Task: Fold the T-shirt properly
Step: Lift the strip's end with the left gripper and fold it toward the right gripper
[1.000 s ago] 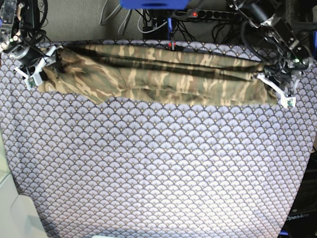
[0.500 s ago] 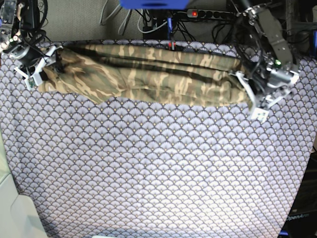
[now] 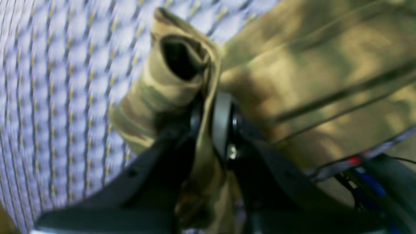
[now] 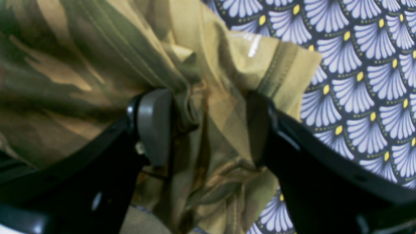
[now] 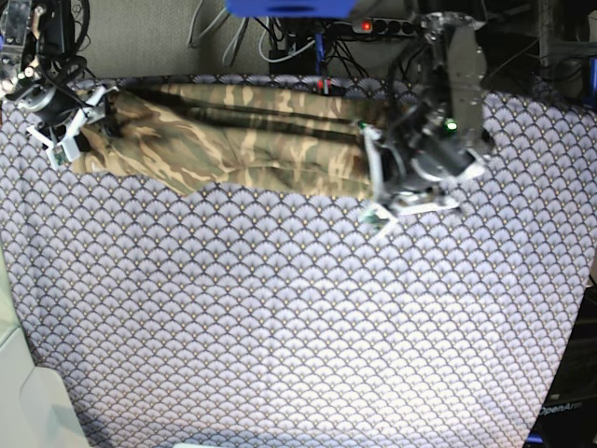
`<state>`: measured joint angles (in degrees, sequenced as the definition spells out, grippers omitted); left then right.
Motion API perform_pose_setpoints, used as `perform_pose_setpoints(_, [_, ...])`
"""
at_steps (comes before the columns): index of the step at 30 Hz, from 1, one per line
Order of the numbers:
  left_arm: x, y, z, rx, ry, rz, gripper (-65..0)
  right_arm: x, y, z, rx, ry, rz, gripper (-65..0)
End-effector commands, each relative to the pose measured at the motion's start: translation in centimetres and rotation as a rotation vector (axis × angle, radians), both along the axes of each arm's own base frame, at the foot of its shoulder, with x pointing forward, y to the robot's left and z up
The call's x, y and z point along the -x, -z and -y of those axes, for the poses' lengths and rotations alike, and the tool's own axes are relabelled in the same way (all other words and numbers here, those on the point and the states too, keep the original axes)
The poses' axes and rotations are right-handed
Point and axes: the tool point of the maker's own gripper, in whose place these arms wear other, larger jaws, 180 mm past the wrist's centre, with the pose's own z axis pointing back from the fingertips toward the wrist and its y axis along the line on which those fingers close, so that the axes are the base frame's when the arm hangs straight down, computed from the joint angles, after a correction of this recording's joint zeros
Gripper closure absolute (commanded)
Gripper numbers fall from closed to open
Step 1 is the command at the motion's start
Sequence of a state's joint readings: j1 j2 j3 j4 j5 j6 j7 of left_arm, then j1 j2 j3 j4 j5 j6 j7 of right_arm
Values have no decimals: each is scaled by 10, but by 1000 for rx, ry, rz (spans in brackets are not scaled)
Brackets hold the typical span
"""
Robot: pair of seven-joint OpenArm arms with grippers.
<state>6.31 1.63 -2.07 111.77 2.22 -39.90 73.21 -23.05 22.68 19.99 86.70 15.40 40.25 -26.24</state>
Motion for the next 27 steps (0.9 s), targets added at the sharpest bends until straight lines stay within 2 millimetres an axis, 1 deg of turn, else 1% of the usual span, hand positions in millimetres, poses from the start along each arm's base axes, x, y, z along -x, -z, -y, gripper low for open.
perform_pose_setpoints(1, [-6, -11, 10, 19, 31, 41, 0, 2, 0, 9, 40, -2, -18, -367])
perform_pose_setpoints(4, [-6, -15, 34, 23, 114, 55, 0, 2, 0, 9, 40, -2, -18, -367])
perform_pose_setpoints(8, [3, -17, 64, 32, 218, 60, 0, 2, 0, 9, 40, -2, -18, -367])
perform_pose_setpoints(12, [3, -24, 85, 43, 283, 80, 0, 2, 0, 9, 40, -2, -19, -367])
perform_pose_setpoints(16, [3, -29, 100, 45, 336, 99, 0, 3, 1, 9, 40, -2, -21, -367])
perform_pose_setpoints(23, [6, -30, 109, 31, 333, 63, 0, 3, 1, 9, 40, -2, -21, -367])
perform_pose_setpoints(27, [6, -33, 116, 53, 329, 63, 0, 3, 1, 9, 40, -2, -21, -367])
